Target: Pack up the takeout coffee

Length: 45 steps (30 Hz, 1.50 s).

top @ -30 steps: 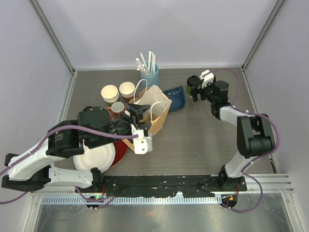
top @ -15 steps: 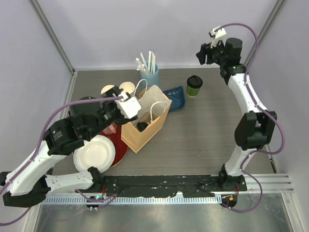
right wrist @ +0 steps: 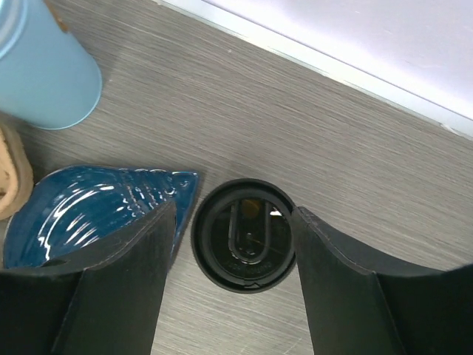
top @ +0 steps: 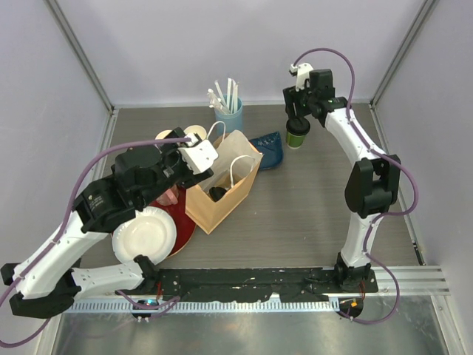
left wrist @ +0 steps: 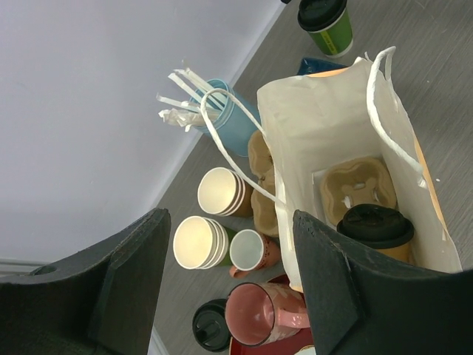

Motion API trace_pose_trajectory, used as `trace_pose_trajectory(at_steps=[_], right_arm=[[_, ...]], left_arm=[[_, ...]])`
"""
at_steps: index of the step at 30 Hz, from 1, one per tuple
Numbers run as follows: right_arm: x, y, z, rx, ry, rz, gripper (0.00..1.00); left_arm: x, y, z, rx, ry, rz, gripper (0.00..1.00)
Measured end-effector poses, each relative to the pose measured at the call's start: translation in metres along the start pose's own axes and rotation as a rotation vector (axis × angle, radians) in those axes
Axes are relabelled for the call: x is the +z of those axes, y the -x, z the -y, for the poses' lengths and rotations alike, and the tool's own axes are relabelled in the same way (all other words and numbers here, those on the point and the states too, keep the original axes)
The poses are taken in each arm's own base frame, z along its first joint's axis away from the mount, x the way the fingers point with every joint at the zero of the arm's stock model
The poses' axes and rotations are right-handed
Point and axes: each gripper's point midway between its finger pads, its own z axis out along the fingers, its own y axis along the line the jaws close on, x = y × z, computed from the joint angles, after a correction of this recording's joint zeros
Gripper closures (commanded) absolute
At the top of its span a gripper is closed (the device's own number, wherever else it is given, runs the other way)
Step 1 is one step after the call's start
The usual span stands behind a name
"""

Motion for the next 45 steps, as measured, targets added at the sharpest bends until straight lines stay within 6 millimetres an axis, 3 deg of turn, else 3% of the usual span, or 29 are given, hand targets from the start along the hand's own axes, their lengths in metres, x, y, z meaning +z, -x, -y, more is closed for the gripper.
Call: trace_pose_trajectory(at_steps=[6, 9, 11, 13, 18, 31, 36, 39, 45], right_arm=[[0.003, -0.010, 0.014, 0.014, -0.034, -0.021, 0.32], [0.015, -0.030, 0.015, 0.021, -0.031, -0.055, 0.35], [0.028, -0.054, 0.011, 0.027, -0.019, -0.107, 0.36], [0.038, -0.056, 0.009, 0.040, -0.011, -0.085, 0.36], [0.040, -0.068, 0.008, 0.045, -0.006, -0.105, 0.37], [0.029, -0.061, 0.005, 0.023, 0.004, -0.132, 0.35], [0.022, -0.035, 0.007, 0.014, -0.017, -0.096, 0.48], [0.019, -0.025, 0.011, 0.033, -0.071, -0.081, 0.47], [0.013, -0.029, 0.009, 0.158, -0.286, -0.113, 0.48]], left_arm=[[0.000, 0.001, 0.000, -0.001, -0.004, 0.005, 0.29], [0.000, 0.002, 0.001, -0.001, -0.006, 0.008, 0.29], [0.000, 0.002, 0.001, -0.002, -0.008, 0.009, 0.29], [0.000, 0.002, 0.001, -0.001, -0.009, 0.009, 0.29], [0.000, 0.003, 0.001, -0.001, -0.010, 0.012, 0.29], [-0.001, 0.004, 0.000, 0.001, -0.009, 0.019, 0.29], [-0.002, 0.005, 0.000, 0.002, -0.009, 0.023, 0.29], [-0.003, 0.005, -0.001, 0.003, -0.008, 0.026, 0.29], [-0.003, 0.008, -0.003, -0.002, 0.001, 0.038, 0.29]])
